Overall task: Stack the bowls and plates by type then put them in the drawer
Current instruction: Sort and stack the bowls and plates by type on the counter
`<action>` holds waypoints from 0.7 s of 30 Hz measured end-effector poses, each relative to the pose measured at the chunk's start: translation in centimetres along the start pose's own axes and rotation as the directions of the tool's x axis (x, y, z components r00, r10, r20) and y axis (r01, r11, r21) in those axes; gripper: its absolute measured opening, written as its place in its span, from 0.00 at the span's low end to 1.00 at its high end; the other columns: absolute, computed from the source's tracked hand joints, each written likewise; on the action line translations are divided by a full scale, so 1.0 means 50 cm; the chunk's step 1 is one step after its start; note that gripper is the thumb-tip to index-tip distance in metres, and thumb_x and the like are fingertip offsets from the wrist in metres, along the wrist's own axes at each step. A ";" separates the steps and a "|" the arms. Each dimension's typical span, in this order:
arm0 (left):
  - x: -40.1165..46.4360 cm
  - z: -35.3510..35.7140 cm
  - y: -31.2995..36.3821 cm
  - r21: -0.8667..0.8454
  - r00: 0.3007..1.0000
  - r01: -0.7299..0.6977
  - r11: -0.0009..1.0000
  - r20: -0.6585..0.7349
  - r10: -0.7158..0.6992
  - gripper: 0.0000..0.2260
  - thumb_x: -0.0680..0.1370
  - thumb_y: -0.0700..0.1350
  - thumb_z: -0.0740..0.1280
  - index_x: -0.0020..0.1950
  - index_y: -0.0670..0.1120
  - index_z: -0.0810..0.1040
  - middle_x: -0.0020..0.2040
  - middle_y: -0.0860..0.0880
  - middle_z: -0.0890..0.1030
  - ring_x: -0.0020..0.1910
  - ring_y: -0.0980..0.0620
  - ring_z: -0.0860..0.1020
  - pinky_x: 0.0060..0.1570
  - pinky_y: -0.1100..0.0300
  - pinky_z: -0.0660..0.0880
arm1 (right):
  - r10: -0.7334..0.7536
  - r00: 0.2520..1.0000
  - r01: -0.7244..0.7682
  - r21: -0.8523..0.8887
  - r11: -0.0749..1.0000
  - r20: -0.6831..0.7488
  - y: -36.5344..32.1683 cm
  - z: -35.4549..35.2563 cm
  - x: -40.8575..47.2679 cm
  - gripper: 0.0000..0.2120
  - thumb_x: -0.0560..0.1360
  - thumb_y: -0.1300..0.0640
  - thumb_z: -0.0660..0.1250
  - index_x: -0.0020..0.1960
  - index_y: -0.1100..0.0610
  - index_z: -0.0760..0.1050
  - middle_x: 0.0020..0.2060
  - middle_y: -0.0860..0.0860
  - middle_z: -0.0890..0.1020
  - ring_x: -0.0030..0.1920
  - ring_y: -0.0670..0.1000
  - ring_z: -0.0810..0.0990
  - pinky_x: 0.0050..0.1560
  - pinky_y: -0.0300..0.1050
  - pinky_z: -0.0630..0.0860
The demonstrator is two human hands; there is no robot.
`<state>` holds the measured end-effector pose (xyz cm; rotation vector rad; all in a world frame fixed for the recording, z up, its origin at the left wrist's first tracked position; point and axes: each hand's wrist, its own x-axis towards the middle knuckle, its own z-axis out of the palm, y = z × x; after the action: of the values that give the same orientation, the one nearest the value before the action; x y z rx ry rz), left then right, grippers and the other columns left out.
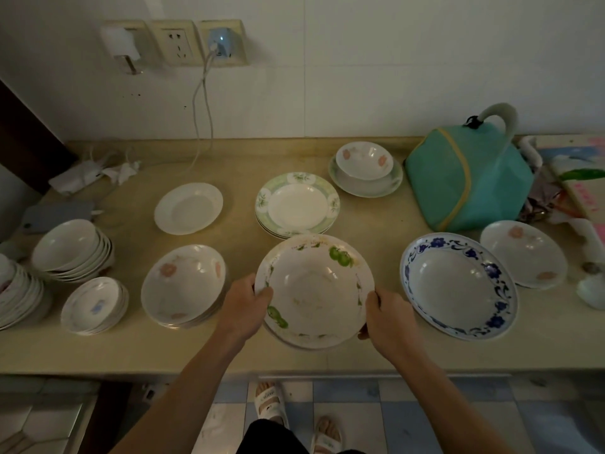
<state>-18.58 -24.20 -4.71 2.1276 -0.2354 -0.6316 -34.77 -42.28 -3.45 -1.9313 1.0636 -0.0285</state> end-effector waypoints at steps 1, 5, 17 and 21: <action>-0.001 0.003 -0.002 -0.007 1.000 -0.004 1.000 -0.015 0.004 0.07 0.77 0.41 0.66 0.48 0.50 0.83 0.41 0.51 0.85 0.42 0.52 0.83 0.38 0.56 0.79 | -0.005 1.000 0.005 -0.034 0.999 0.004 0.000 0.000 0.001 0.17 0.85 0.57 0.54 0.45 0.60 0.78 0.36 0.56 0.83 0.34 0.54 0.85 0.34 0.49 0.84; -0.004 0.013 -0.004 -0.032 0.998 -0.019 0.999 -0.057 0.017 0.06 0.78 0.41 0.66 0.49 0.48 0.82 0.41 0.49 0.84 0.42 0.50 0.83 0.38 0.54 0.78 | -0.008 0.999 0.012 -0.108 0.994 0.037 -0.003 -0.006 0.005 0.16 0.84 0.58 0.54 0.46 0.62 0.77 0.38 0.58 0.82 0.39 0.59 0.83 0.42 0.61 0.83; -0.022 0.029 -0.010 -0.260 0.997 0.061 0.964 -0.039 -0.073 0.25 0.82 0.49 0.64 0.79 0.54 0.63 0.66 0.52 0.76 0.63 0.48 0.76 0.60 0.47 0.77 | 0.088 0.982 -0.152 0.409 0.900 0.170 0.041 -0.008 0.007 0.14 0.84 0.53 0.57 0.57 0.58 0.79 0.40 0.58 0.84 0.36 0.54 0.85 0.36 0.50 0.84; -0.030 0.048 -0.010 -0.485 0.978 0.207 0.850 0.072 -0.197 0.14 0.84 0.55 0.60 0.68 0.56 0.74 0.58 0.46 0.83 0.53 0.42 0.84 0.44 0.37 0.83 | 0.088 0.947 -0.258 0.571 0.780 0.308 0.056 -0.006 -0.009 0.19 0.85 0.48 0.57 0.59 0.60 0.80 0.45 0.60 0.87 0.45 0.59 0.88 0.41 0.51 0.84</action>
<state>-21.12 -25.02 -5.76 1.6602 0.1356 -0.7449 -37.03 -42.83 -5.09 -1.2063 0.9037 -0.0042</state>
